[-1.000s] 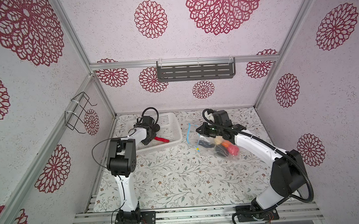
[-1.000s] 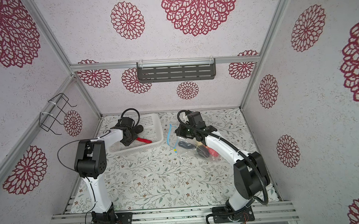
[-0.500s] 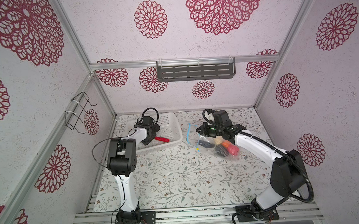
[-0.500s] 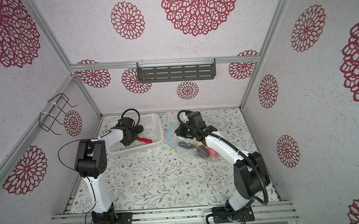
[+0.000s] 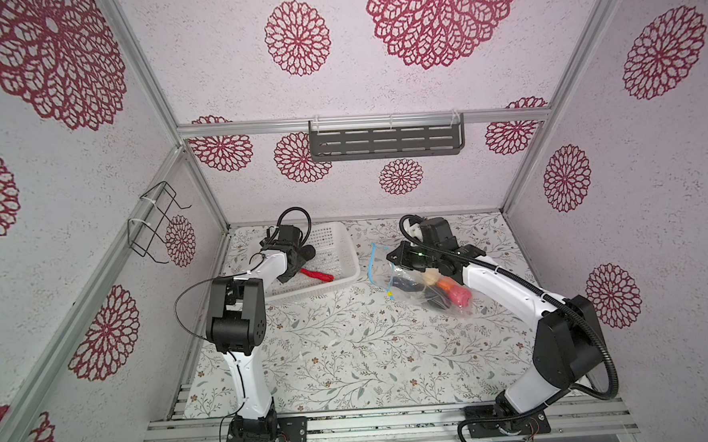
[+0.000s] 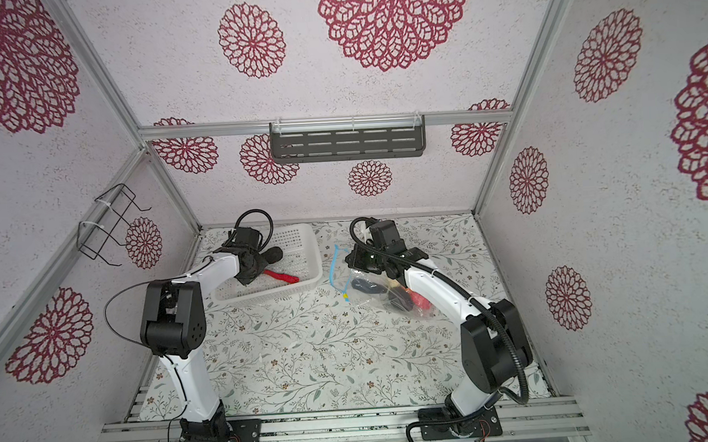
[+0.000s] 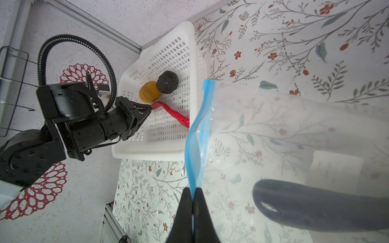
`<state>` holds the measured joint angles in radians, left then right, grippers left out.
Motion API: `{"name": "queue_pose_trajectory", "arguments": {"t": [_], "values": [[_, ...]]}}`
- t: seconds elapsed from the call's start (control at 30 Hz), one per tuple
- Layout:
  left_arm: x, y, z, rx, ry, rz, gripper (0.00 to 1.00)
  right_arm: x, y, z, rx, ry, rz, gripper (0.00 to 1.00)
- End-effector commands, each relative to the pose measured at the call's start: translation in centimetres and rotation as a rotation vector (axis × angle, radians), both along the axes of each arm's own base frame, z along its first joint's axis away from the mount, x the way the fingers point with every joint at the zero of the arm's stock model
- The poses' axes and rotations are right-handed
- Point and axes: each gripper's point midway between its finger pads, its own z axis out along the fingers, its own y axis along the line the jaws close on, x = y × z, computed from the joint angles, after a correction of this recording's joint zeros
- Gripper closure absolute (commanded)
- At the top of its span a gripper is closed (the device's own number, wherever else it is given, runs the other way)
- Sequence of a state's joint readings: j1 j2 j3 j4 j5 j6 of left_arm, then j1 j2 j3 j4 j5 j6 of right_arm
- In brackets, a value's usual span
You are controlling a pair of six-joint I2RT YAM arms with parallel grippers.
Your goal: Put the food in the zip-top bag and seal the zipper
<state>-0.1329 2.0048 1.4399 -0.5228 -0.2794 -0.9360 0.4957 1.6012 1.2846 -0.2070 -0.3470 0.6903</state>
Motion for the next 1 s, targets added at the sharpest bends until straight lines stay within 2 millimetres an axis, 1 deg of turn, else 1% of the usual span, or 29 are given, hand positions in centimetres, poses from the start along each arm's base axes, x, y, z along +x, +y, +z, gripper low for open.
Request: {"name": "queue_pose_trajectory", "arguments": {"t": [0.0,0.03,0.17,0.23,0.33,0.47,0.6,0.83,0.87,0.97], "values": [[-0.2,0.1,1.0,0.022,-0.013,-0.010,0.78,0.1,0.0,2.3,0.029,-0.051,0.005,1.00],[0.0,-0.1,0.9,0.016,-0.018,-0.015,0.72,0.1,0.0,2.3,0.029,-0.050,0.006,1.00],[0.8,-0.8,0.9,-0.020,-0.044,-0.027,0.58,0.1,-0.1,2.3,0.028,-0.052,0.005,1.00],[1.2,-1.2,0.8,-0.034,-0.049,-0.031,0.54,0.1,0.0,2.4,0.030,-0.053,0.005,1.00],[1.4,-1.2,0.2,-0.032,-0.031,-0.028,0.51,0.1,-0.1,2.4,0.029,-0.052,0.004,1.00],[1.3,-1.2,-1.0,-0.023,0.010,-0.026,0.49,0.1,-0.1,2.3,0.026,-0.051,0.004,1.00],[1.6,-1.6,-2.1,-0.040,0.026,-0.042,0.48,0.1,0.0,2.2,0.027,-0.046,0.008,1.00],[1.8,-2.1,-3.3,-0.060,0.042,-0.056,0.47,0.2,0.1,2.0,0.024,-0.042,0.011,1.00],[1.7,-2.1,-3.4,-0.059,0.045,-0.054,0.48,0.2,0.1,2.0,0.025,-0.043,0.010,1.00],[1.4,-1.8,-3.5,-0.045,0.058,-0.046,0.56,0.3,0.1,1.9,0.024,-0.043,0.010,1.00]]}}
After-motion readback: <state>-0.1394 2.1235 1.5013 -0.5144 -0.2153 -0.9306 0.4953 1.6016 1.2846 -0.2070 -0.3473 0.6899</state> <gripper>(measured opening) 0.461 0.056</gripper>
